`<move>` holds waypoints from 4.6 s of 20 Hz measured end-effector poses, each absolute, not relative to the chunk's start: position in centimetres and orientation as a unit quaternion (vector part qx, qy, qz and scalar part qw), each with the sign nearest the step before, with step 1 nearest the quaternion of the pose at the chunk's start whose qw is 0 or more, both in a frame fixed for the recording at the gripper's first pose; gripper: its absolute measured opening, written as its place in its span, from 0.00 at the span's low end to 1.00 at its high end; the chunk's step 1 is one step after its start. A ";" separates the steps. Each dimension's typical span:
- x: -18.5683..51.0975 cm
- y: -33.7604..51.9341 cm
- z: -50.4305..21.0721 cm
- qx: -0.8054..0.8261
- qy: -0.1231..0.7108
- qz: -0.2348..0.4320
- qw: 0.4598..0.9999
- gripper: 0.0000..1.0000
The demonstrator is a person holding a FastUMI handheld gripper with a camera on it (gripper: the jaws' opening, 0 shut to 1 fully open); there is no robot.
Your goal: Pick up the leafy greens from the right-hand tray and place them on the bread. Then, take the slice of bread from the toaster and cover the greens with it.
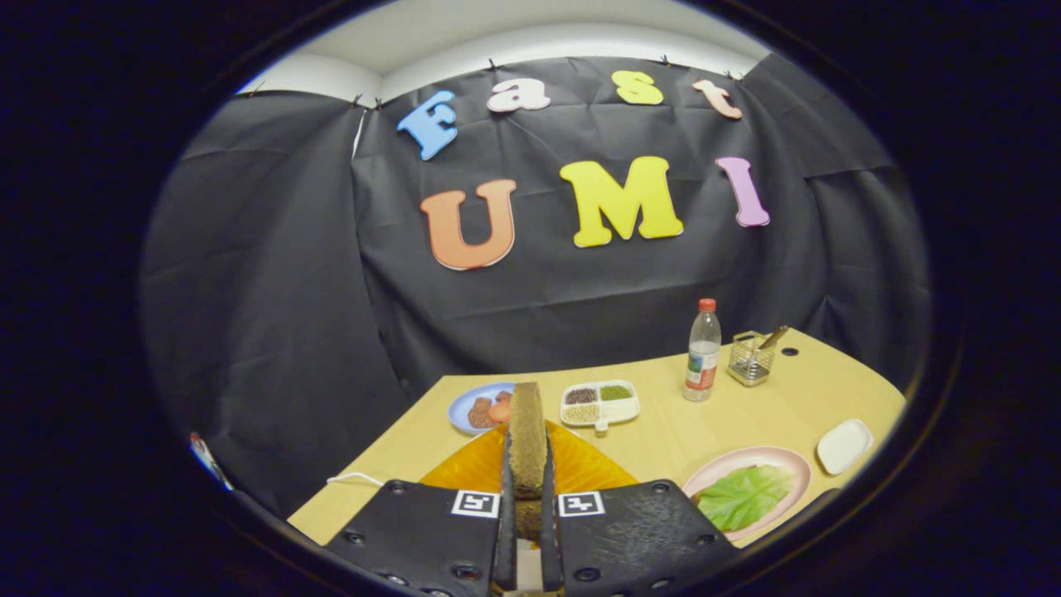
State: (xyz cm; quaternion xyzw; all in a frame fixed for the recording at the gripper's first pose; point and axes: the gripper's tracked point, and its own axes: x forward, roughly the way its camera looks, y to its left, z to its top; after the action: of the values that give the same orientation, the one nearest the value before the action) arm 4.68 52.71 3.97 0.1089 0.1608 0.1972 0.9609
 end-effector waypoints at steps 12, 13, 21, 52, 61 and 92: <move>6.3 40.2 3.9 0.115 0.101 0.190 0.970 0.11; 6.6 39.5 2.6 0.115 0.112 0.184 0.970 0.11; 7.7 37.2 -5.7 0.121 0.160 0.183 0.962 0.11; 10.0 26.6 -15.4 0.201 0.229 0.136 0.942 0.63; 8.9 20.2 -7.3 0.088 0.115 0.089 0.985 0.95; -2.4 12.9 6.7 0.019 -0.019 0.044 0.999 0.95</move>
State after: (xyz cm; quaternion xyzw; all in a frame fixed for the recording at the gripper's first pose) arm -2.42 12.90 6.73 0.0185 -0.0194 0.0439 0.9987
